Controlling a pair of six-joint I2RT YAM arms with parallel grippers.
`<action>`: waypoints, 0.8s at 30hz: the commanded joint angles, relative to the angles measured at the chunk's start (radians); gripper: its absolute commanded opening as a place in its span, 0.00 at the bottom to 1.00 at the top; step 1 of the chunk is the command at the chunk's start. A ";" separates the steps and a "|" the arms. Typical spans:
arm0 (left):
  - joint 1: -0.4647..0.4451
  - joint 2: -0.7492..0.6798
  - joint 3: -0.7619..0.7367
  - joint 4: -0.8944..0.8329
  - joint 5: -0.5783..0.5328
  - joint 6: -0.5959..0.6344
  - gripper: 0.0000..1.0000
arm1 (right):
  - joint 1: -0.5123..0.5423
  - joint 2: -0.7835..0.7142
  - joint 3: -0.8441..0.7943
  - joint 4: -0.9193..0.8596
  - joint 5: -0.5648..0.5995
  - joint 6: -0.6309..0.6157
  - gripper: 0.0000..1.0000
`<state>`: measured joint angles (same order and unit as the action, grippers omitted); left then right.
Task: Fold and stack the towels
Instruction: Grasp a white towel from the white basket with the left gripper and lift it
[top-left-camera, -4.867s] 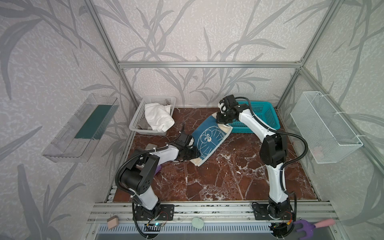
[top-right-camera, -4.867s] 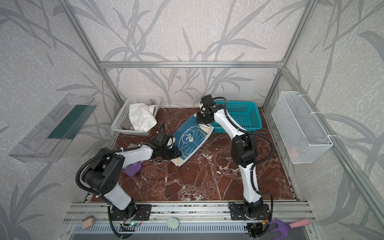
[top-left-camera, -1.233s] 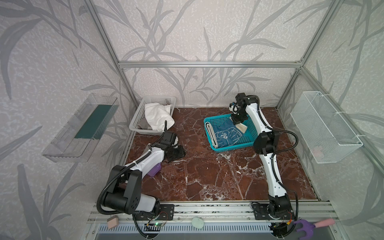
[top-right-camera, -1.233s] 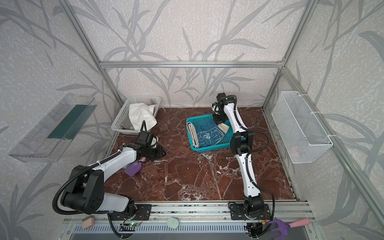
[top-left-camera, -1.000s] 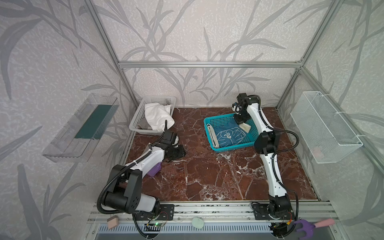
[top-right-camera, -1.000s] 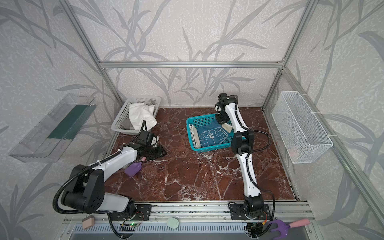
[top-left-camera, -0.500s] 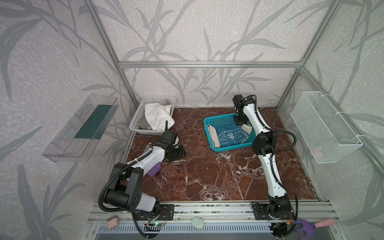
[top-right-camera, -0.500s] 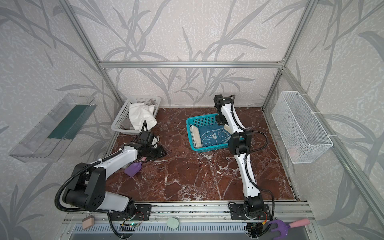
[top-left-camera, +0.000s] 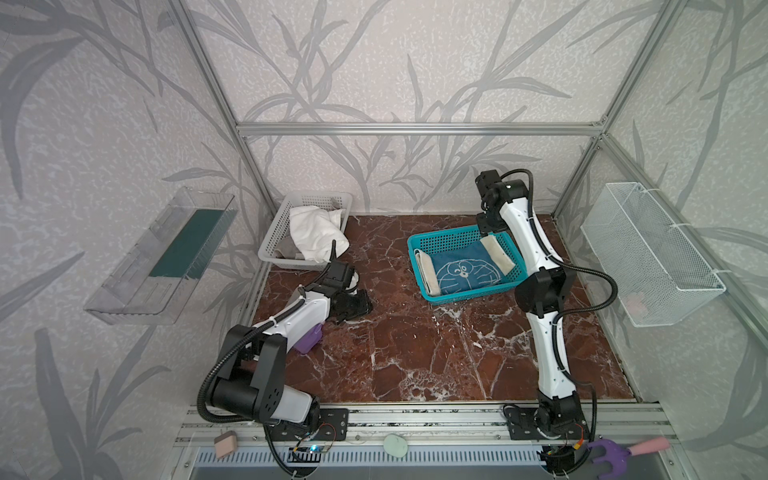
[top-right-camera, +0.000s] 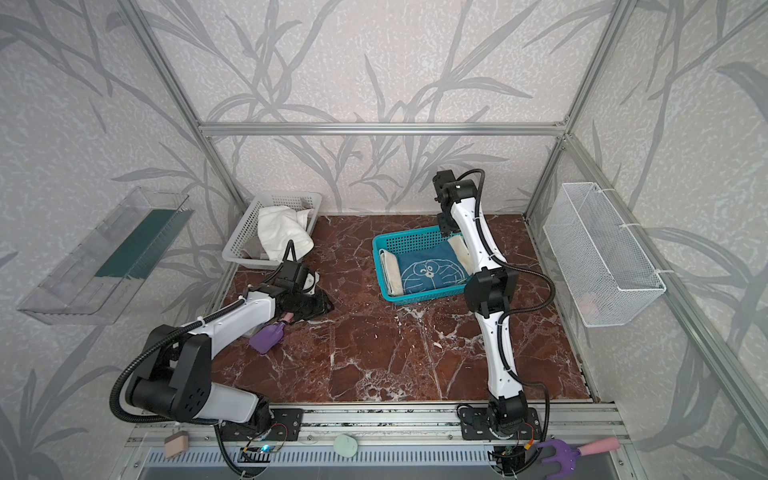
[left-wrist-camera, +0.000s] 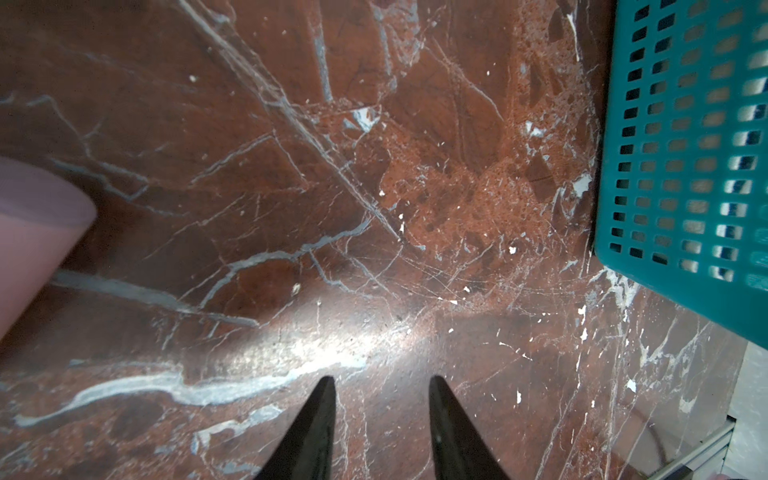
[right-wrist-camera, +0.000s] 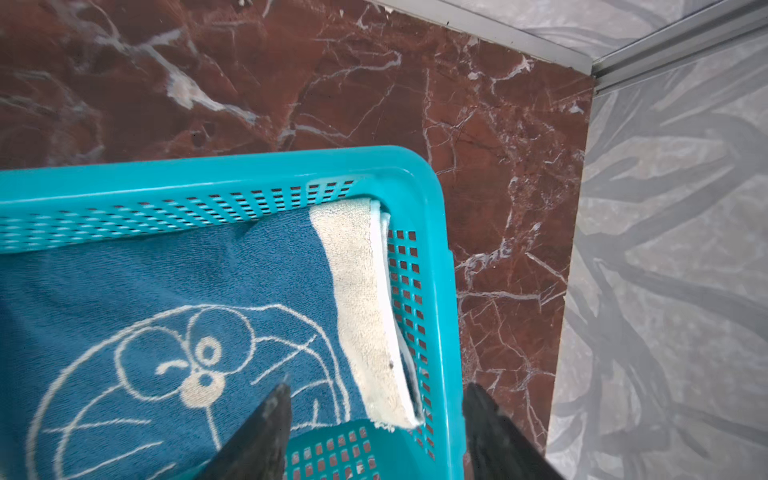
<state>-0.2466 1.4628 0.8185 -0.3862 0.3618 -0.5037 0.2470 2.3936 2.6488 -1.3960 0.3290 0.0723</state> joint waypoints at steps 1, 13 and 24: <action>0.004 0.023 0.041 0.025 0.030 0.018 0.39 | 0.004 -0.013 -0.080 0.013 -0.113 -0.012 0.50; 0.005 0.124 0.292 -0.077 -0.048 0.140 0.42 | -0.067 0.147 -0.275 0.136 -0.145 -0.030 0.29; 0.252 0.411 0.945 -0.313 -0.357 0.250 0.53 | -0.215 0.306 -0.022 0.119 -0.124 -0.038 0.29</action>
<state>-0.0673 1.7737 1.6733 -0.5724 0.0498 -0.2859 0.0532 2.6587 2.5767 -1.2812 0.1860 0.0475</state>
